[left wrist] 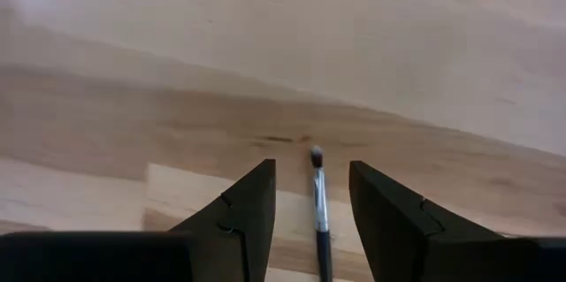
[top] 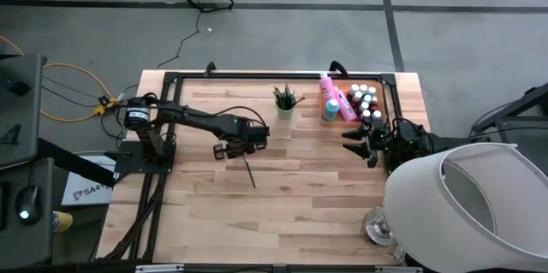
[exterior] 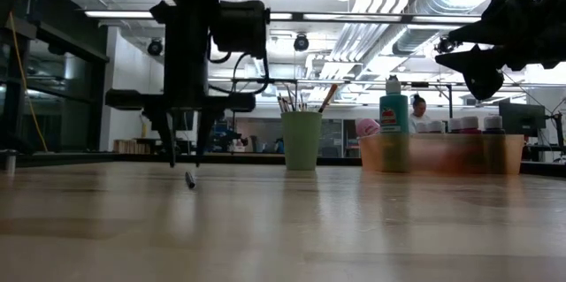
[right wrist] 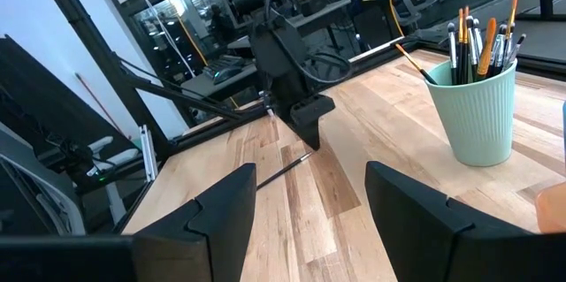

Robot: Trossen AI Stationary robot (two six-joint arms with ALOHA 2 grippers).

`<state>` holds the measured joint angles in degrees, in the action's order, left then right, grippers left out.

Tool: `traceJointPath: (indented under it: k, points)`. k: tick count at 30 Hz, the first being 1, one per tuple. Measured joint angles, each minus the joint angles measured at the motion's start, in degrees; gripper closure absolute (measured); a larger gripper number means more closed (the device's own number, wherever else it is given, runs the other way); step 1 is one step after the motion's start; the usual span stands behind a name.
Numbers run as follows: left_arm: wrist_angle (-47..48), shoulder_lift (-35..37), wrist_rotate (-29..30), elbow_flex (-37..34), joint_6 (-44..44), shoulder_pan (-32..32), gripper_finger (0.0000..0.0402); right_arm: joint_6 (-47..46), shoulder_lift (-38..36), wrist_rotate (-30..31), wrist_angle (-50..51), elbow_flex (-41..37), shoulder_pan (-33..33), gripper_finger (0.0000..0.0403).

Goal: Pick & Place Paint Supplies
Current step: Put the silver paintbrush into the green cup

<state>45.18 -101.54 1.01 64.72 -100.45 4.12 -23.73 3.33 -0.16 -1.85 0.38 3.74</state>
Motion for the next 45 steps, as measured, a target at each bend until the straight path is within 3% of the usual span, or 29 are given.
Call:
traceJointPath:
  k: [4,19,34,42,45]
  points:
    - [-3.97,0.0,-1.61,-2.38,-0.78,0.02,0.0262,0.0,0.0,0.0,0.0,0.0,0.0,0.0196]
    - [-3.9,0.06,-0.54,-3.02,-1.23,0.74,0.0266,0.0,0.0,0.0,0.0,-0.02,-0.02,0.0196]
    - [-3.89,-0.71,-1.44,-3.05,2.86,0.74,0.0392,0.0,0.0,0.0,0.0,0.0,-0.01,0.0196]
    - [-4.17,-0.68,-0.28,-2.83,8.49,-0.5,0.04,0.0,0.0,0.0,-0.02,0.0,0.01,0.0196]
    - [-5.57,-0.21,2.76,-1.27,13.23,-1.41,0.0401,0.0,0.0,0.0,-0.02,-0.01,0.01,0.0196]
